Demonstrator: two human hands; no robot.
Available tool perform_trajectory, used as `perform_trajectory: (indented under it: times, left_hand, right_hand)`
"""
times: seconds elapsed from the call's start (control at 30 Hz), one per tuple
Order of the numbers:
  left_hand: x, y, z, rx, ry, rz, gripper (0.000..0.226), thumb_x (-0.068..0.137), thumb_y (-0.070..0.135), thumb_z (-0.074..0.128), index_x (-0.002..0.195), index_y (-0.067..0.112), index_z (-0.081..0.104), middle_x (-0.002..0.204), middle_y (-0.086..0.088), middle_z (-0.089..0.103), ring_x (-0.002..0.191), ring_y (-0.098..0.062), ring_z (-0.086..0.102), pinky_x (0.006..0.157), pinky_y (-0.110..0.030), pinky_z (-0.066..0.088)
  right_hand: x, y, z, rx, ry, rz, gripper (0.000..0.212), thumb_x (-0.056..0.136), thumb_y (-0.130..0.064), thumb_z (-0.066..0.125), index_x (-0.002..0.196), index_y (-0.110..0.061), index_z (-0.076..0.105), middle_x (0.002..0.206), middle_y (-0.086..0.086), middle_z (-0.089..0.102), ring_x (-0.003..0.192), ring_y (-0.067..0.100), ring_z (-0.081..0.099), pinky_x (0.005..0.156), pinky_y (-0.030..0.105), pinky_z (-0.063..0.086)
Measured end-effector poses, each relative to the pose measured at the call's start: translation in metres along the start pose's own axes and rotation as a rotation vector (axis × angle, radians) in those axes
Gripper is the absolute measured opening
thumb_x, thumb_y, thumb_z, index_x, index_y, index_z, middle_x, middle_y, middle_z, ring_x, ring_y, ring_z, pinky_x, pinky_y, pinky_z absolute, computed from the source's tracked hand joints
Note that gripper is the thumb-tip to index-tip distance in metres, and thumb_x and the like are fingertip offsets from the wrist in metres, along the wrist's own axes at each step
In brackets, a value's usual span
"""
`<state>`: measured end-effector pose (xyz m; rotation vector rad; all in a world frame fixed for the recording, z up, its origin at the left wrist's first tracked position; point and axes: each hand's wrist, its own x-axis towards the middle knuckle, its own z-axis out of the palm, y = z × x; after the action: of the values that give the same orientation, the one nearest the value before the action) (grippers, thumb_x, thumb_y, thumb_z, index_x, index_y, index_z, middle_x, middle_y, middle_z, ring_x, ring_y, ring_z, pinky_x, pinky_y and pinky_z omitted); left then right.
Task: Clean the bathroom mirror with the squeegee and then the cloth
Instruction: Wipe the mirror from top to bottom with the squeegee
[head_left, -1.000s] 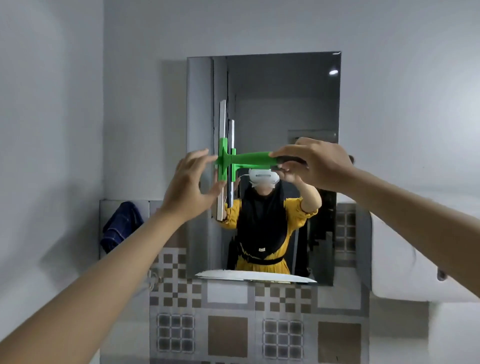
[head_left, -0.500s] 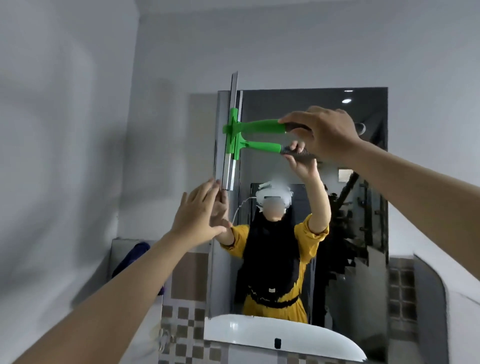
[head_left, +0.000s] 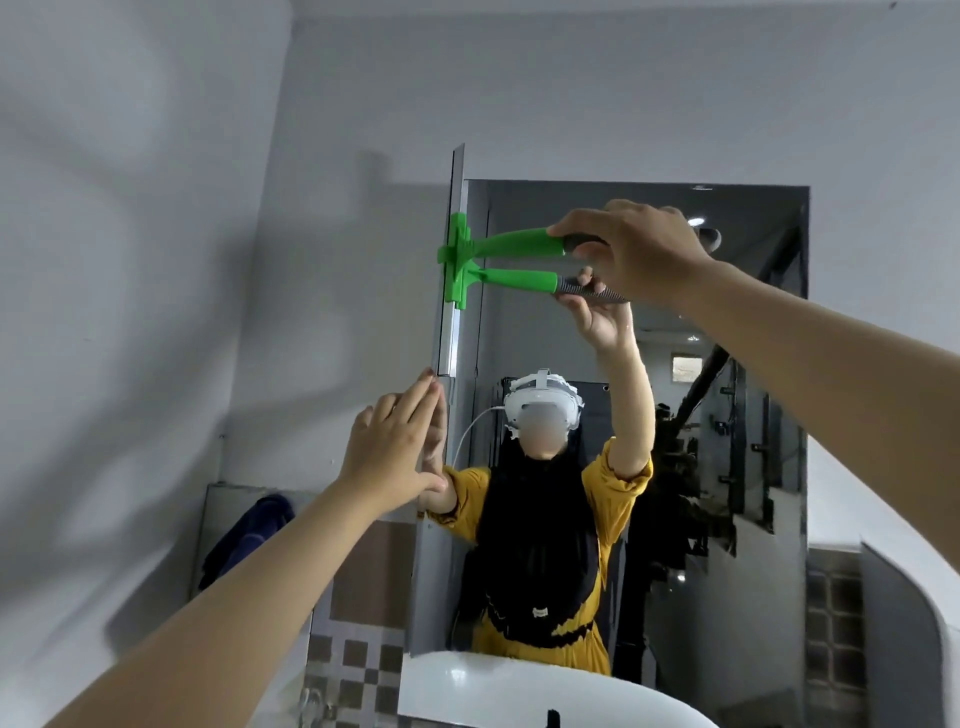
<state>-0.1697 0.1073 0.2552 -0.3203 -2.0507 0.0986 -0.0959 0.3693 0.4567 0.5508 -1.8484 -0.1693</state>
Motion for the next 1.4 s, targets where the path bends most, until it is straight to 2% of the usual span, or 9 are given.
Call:
perform_trajectory:
  times: [0.33,0.53,0.67,0.87,0.97,1.07,1.17,1.3,1.4]
  left_hand:
    - [-0.001,0.0,-0.001,0.047,0.001,-0.008,0.124,0.05,0.068,0.075,0.147,0.011,0.021,0.157,-0.004,0.017,0.111,-0.032,0.051,0.084,-0.047,0.051]
    - [-0.004,0.002,-0.003,0.084,-0.007,-0.022,0.127,0.047,0.069,0.075,0.147,0.01,0.023,0.157,-0.004,0.018,0.106,-0.032,0.052,0.079,-0.046,0.051]
    - [-0.004,0.001,-0.002,0.087,-0.001,-0.02,0.129,0.046,0.07,0.074,0.147,0.01,0.022,0.157,-0.004,0.018,0.104,-0.031,0.053,0.078,-0.045,0.051]
    - [-0.003,-0.001,0.0,0.086,-0.01,-0.01,0.132,0.04,0.069,0.077,0.145,0.007,0.027,0.154,-0.007,0.026,0.097,-0.032,0.056,0.071,-0.045,0.051]
    - [-0.004,-0.001,0.002,0.08,-0.008,-0.009,0.13,0.042,0.068,0.078,0.145,0.008,0.027,0.155,-0.006,0.024,0.101,-0.032,0.054,0.074,-0.047,0.05]
    - [-0.004,-0.001,0.002,0.076,-0.013,-0.008,0.128,0.045,0.068,0.076,0.146,0.009,0.025,0.156,-0.004,0.022,0.103,-0.032,0.051,0.077,-0.047,0.049]
    - [-0.003,-0.001,0.004,0.082,-0.034,-0.03,0.127,0.045,0.07,0.075,0.145,0.009,0.027,0.156,-0.002,0.02,0.102,-0.03,0.048,0.076,-0.045,0.048]
    - [-0.002,0.002,0.003,0.085,-0.041,-0.04,0.125,0.055,0.072,0.068,0.149,0.013,0.01,0.159,0.002,0.004,0.115,-0.026,0.04,0.088,-0.043,0.044]
    - [-0.002,0.005,0.0,0.085,-0.06,-0.048,0.123,0.06,0.073,0.063,0.149,0.016,0.002,0.159,0.004,-0.005,0.122,-0.025,0.034,0.092,-0.041,0.04]
  right_hand:
    - [-0.016,0.02,-0.013,0.013,-0.051,0.026,0.031,0.097,-0.026,0.048,0.127,-0.035,0.053,0.1,0.008,0.061,0.094,0.03,0.056,0.08,0.04,0.041]
    - [-0.038,0.047,-0.029,0.024,-0.032,0.09,0.032,0.095,-0.025,0.05,0.125,-0.035,0.054,0.104,0.006,0.066,0.093,0.029,0.058,0.077,0.041,0.047]
    - [-0.058,0.068,-0.038,0.043,-0.01,0.165,0.03,0.095,-0.023,0.05,0.122,-0.035,0.056,0.102,0.005,0.068,0.074,0.024,0.055,0.067,0.038,0.05]
    - [-0.094,0.086,-0.045,0.103,0.089,0.335,0.028,0.093,-0.018,0.053,0.117,-0.032,0.059,0.076,-0.001,0.057,0.061,0.026,0.049,0.065,0.038,0.049]
    - [-0.116,0.096,-0.047,0.106,0.119,0.419,0.026,0.093,-0.016,0.053,0.113,-0.03,0.059,0.061,-0.007,0.051,0.054,0.025,0.046,0.063,0.038,0.048]
    - [-0.137,0.101,-0.05,0.119,0.154,0.516,0.024,0.092,-0.017,0.052,0.111,-0.031,0.058,0.062,-0.007,0.051,0.056,0.028,0.048,0.062,0.038,0.049]
    - [-0.155,0.098,-0.051,0.148,0.186,0.604,0.025,0.093,-0.017,0.051,0.113,-0.029,0.058,0.063,-0.005,0.051,0.055,0.024,0.048,0.056,0.03,0.042]
    - [-0.172,0.083,-0.044,0.147,0.203,0.659,0.022,0.093,-0.021,0.05,0.114,-0.027,0.056,0.067,0.007,0.054,0.06,0.032,0.052,0.061,0.036,0.047]
    - [-0.174,0.06,-0.033,0.194,0.217,0.685,0.023,0.095,-0.022,0.047,0.117,-0.023,0.053,0.067,0.009,0.056,0.053,0.026,0.047,0.054,0.03,0.041]
